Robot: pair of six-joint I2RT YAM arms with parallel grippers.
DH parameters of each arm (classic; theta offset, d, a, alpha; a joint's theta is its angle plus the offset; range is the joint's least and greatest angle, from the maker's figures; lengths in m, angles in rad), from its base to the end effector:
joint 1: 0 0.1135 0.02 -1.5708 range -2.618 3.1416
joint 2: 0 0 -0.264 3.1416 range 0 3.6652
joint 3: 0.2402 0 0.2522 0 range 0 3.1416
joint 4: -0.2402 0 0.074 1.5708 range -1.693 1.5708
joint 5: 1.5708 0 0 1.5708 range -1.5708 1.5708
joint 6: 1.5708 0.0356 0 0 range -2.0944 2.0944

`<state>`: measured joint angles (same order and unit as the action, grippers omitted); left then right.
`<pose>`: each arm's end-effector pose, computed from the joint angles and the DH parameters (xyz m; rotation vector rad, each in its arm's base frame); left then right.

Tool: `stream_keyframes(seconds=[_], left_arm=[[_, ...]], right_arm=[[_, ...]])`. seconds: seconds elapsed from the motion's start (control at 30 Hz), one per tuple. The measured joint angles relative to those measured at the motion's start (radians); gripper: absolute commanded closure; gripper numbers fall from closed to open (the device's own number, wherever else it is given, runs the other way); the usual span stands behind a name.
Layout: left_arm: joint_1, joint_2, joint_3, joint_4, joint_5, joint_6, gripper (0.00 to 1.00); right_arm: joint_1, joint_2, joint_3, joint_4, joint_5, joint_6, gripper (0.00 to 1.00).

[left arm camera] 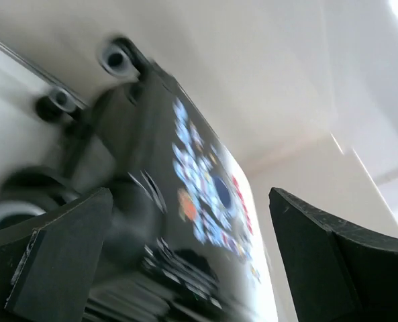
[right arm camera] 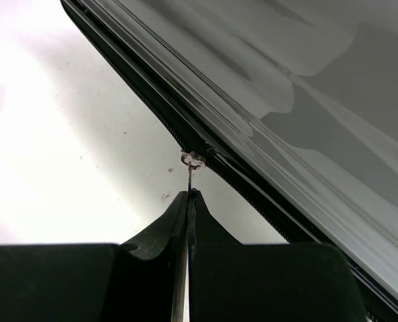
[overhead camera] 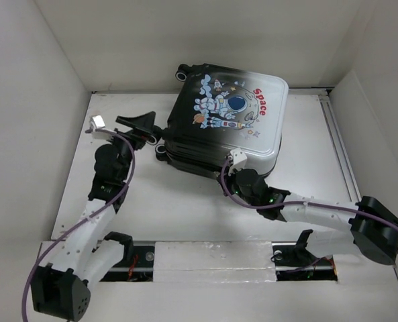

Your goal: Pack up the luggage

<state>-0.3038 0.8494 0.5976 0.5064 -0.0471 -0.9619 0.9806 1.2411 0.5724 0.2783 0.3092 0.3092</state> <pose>0.1950 -0.0594 0.3364 -0.4896 1.3028 -1.0379 0.1558 0.2131 0.2174 -0.4551 1.9290 0.5482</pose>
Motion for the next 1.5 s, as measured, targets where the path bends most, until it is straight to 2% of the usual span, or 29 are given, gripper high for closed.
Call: stream_keyframes(seconds=[0.13, 0.23, 0.33, 0.47, 0.6, 0.7, 0.77, 0.9, 0.93, 1.0, 1.03, 1.07, 1.1, 1.3, 1.5], left_arm=[[0.165, 0.098, 0.055, -0.038, 0.085, -0.010, 0.00], [0.240, 0.226, 0.060, -0.046, 0.170, -0.038, 0.00], [0.254, 0.303, 0.033, -0.061, 0.227, -0.060, 0.00], [0.254, 0.328, 0.009, -0.043, 0.277, -0.086, 0.00], [0.254, 0.354, -0.026, 0.085, 0.331, -0.142, 0.05], [0.253, 0.421, -0.033, 0.190, 0.366, -0.192, 0.14], [0.248, 0.468, -0.037, 0.259, 0.386, -0.231, 0.15], [0.237, 0.545, -0.050, 0.385, 0.409, -0.304, 0.27], [0.233, 0.558, -0.053, 0.412, 0.411, -0.319, 0.38], [0.231, 0.576, -0.058, 0.449, 0.412, -0.338, 0.47], [0.231, 0.583, -0.062, 0.462, 0.414, -0.356, 0.59], [0.231, 0.589, -0.065, 0.472, 0.415, -0.373, 0.89], [0.230, 0.594, -0.065, 0.484, 0.417, -0.379, 1.00], [0.222, 0.619, -0.066, 0.546, 0.413, -0.389, 1.00], [0.163, 0.591, -0.134, 0.610, 0.346, -0.369, 1.00]], right_arm=[[0.000, 0.002, 0.000, 0.000, -0.004, -0.003, 1.00], [0.000, 0.005, 0.001, 0.000, -0.007, -0.004, 1.00], [0.000, 0.007, 0.001, 0.001, -0.007, -0.004, 1.00], [0.000, 0.009, 0.001, 0.002, -0.010, -0.004, 1.00], [-0.002, 0.011, 0.001, 0.004, -0.013, -0.004, 1.00], [-0.004, 0.011, 0.001, 0.006, -0.017, -0.004, 1.00], [-0.004, 0.011, 0.001, 0.006, -0.018, -0.004, 1.00], [-0.004, 0.011, 0.001, 0.007, -0.021, -0.004, 1.00], [-0.004, 0.011, 0.001, 0.008, -0.022, -0.003, 1.00], [-0.005, 0.011, 0.001, 0.008, -0.022, -0.003, 1.00], [-0.006, 0.011, 0.001, 0.008, -0.023, -0.003, 1.00], [-0.007, 0.011, 0.001, 0.009, -0.024, -0.003, 1.00], [-0.008, 0.011, 0.001, 0.010, -0.026, -0.003, 1.00], [-0.075, -0.032, -0.021, 0.009, -0.105, -0.002, 1.00], [-0.224, -0.163, -0.071, -0.057, -0.241, -0.023, 1.00]])
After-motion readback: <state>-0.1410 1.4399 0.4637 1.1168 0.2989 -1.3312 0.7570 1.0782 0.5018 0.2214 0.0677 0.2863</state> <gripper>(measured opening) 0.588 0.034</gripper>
